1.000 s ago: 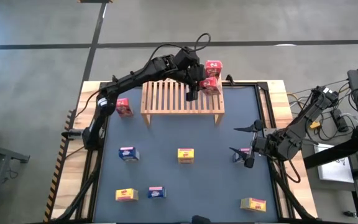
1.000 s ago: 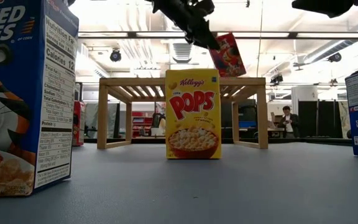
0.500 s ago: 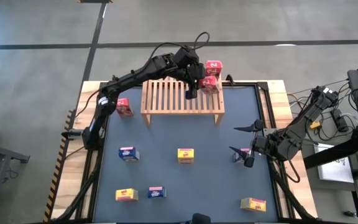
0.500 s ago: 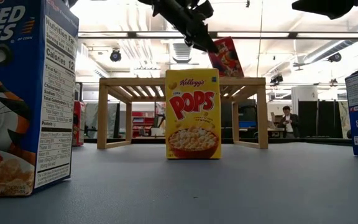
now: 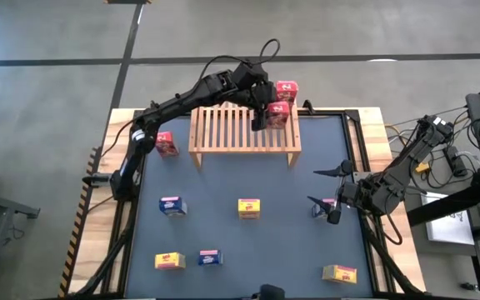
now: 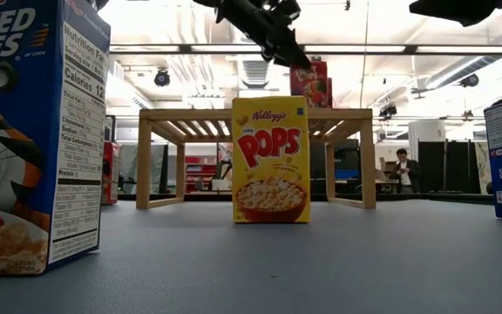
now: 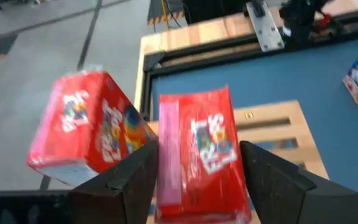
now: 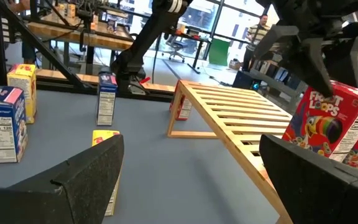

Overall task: Stack cereal on shelf
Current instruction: Put the bottom red cereal box on the shelf aligned with the other red cereal box

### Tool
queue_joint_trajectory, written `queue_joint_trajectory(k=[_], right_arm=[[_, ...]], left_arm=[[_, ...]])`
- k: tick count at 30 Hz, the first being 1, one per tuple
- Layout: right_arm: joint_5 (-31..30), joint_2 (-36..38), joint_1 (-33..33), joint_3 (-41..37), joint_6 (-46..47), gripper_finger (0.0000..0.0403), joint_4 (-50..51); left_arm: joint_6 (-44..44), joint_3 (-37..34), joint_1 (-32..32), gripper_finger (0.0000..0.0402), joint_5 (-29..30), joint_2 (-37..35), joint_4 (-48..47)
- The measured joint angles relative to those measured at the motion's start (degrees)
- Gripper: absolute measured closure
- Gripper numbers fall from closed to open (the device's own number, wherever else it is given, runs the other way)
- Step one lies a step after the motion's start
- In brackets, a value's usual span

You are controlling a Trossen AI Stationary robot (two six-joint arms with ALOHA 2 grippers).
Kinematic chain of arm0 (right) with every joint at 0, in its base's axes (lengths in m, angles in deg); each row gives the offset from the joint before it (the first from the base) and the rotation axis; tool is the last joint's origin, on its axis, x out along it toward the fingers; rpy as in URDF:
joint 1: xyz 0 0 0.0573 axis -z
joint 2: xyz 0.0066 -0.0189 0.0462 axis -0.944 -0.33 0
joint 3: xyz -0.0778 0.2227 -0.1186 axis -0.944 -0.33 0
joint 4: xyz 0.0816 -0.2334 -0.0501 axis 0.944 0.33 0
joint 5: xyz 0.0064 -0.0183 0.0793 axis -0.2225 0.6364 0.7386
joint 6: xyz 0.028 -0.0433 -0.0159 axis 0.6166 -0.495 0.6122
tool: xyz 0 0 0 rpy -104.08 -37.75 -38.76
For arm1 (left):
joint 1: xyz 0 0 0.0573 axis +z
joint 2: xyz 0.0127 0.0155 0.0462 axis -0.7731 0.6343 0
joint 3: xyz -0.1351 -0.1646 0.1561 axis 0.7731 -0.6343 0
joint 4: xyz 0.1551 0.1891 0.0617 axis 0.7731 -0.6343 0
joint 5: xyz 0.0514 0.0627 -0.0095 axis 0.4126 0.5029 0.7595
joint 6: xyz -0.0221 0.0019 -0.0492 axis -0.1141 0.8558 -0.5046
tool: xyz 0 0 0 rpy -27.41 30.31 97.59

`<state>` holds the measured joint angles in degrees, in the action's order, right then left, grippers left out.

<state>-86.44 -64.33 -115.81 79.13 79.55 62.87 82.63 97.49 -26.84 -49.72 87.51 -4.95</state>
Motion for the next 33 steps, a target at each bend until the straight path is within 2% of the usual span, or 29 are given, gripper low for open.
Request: queue_joint_trajectory(k=[10, 15, 26, 31, 33], right_arm=[[0.02, 0.00, 0.00, 0.00, 0.72, 0.0039, 0.24], [0.01, 0.00, 0.00, -0.02, 0.68, 0.0039, 0.26], [0.01, 0.00, 0.00, -0.02, 0.57, 0.0039, 0.26], [0.00, 0.00, 0.00, -0.02, 0.57, 0.0039, 0.28], [-0.12, 0.00, 0.00, -0.02, 0.51, 0.0039, 0.26]], left_arm=[[-0.54, 0.74, 0.67, 0.0201, -0.68, -0.03, -0.62], [-0.51, 0.74, 1.49, 0.0201, -3.12, -0.28, -0.80], [-1.34, 0.76, 6.59, 0.0201, -11.80, -1.12, -2.19], [-2.51, 0.76, 8.81, 0.0201, -20.91, -2.08, -2.09], [-2.50, 0.76, 8.75, 0.0201, -21.88, -2.08, -2.34]])
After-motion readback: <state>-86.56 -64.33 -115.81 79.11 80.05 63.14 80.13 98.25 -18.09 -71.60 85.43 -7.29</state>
